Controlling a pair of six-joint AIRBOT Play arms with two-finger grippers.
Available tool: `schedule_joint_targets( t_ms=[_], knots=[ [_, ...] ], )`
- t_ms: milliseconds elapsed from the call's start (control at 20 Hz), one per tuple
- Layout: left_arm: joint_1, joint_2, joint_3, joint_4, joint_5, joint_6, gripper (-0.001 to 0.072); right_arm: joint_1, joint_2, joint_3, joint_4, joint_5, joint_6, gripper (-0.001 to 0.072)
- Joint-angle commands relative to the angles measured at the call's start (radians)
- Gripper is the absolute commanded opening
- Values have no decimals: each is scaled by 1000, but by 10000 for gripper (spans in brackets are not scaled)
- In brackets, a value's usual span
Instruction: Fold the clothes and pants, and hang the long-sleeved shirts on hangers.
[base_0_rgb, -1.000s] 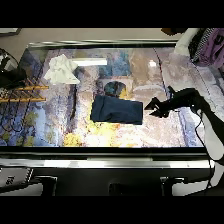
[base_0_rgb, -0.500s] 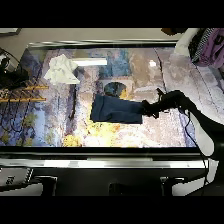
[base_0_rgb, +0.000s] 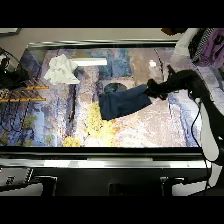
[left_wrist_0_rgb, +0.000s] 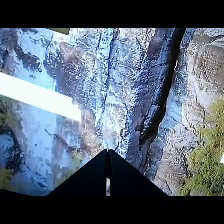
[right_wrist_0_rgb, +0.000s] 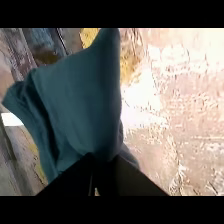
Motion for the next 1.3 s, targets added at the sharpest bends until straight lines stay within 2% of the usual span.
schedule_joint_targets(
  t_ms=[0,350,700,900,1050,1250],
  knots=[
    [0,-1,0,0,-1,0,16,-73,3,150,-37,-11,156,29],
    [0,-3,0,0,-3,0,16,-282,3,323,-42,5,275,29],
    [0,-4,0,0,-4,0,16,-477,3,348,-86,87,433,29],
    [5,-4,0,0,-11,0,16,-591,8,348,-226,-60,509,29],
    [9,-4,0,0,-14,0,16,-645,30,348,-357,-198,514,28],
    [10,-4,0,0,-15,0,16,-652,67,347,-499,-314,510,28]
  ],
)
